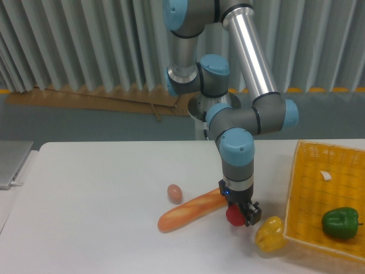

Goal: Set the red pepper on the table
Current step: 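Lower the red pepper onto the table beside the bread loaf, then open the gripper to release the pepper and raise it away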

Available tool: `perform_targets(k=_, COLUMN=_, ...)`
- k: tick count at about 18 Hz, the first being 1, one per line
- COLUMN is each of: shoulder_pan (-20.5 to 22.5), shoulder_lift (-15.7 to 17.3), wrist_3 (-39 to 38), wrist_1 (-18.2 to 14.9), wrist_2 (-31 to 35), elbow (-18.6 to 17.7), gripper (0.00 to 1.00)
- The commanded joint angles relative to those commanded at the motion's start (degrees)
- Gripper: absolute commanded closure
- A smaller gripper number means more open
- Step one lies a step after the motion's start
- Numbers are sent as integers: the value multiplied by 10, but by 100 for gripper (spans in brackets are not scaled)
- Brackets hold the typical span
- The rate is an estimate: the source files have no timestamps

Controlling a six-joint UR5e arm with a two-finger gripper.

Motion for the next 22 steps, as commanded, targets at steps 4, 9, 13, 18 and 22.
perform_targets(k=4, shoulder_pan=0, shoulder_lift=0, wrist_3=-3, wrist_1=0, wrist_2=1, elbow=0, gripper=0)
perform_targets(k=9, shoulder_pan=-2, shoulder_lift=3, wrist_3=-5, wrist_1=6, wrist_2=1, elbow=-3, gripper=0)
perform_targets(k=13, shoulder_pan=-4, shoulder_lift=6, wrist_3=-5, wrist_1=8, wrist_2=0, elbow=-4, gripper=0)
perform_targets(k=18, shoulder_pan=-4, shoulder_lift=32, wrist_3=-1, wrist_1=3, wrist_2=2, elbow=-4, gripper=0)
perform_targets(k=22, shoulder_pan=-4, shoulder_lift=65, wrist_3=3, wrist_1=-24, wrist_2=3, elbow=-3, gripper=0)
